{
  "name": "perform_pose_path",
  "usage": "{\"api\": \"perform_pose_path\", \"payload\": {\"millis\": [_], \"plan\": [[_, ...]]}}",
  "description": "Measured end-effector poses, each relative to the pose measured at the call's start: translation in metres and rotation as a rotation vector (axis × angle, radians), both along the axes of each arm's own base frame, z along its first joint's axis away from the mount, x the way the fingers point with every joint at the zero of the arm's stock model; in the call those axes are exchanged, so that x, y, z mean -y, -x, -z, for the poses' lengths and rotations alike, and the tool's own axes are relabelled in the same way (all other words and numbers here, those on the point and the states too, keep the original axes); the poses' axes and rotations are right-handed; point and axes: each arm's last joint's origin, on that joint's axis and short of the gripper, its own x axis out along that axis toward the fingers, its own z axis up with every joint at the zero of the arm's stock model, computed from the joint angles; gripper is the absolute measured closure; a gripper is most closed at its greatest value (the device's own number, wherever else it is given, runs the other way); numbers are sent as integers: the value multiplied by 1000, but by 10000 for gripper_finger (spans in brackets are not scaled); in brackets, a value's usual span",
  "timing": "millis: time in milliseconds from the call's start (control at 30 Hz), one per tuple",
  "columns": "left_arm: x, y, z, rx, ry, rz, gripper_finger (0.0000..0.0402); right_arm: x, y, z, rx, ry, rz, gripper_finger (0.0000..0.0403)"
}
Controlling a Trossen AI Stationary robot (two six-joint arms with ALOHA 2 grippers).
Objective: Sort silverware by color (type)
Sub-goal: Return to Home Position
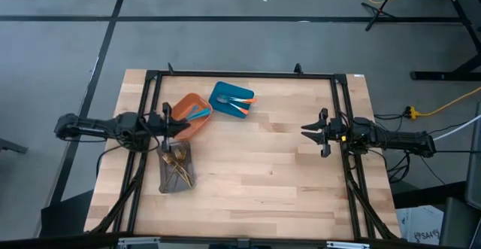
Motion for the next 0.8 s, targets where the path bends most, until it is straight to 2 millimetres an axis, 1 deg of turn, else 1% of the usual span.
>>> {"api": "perform_pose_path", "payload": {"millis": [200, 333, 800], "plan": [[0, 6, -3, 41, -23, -3, 401, 0, 0, 0, 0, 0, 0, 311], [-1, 8, -2, 32, -69, -12, 401, 0, 0, 0, 0, 0, 0, 311], [-4, 12, -3, 22, -181, -127, 401, 0, 0, 0, 0, 0, 0, 311]]}}
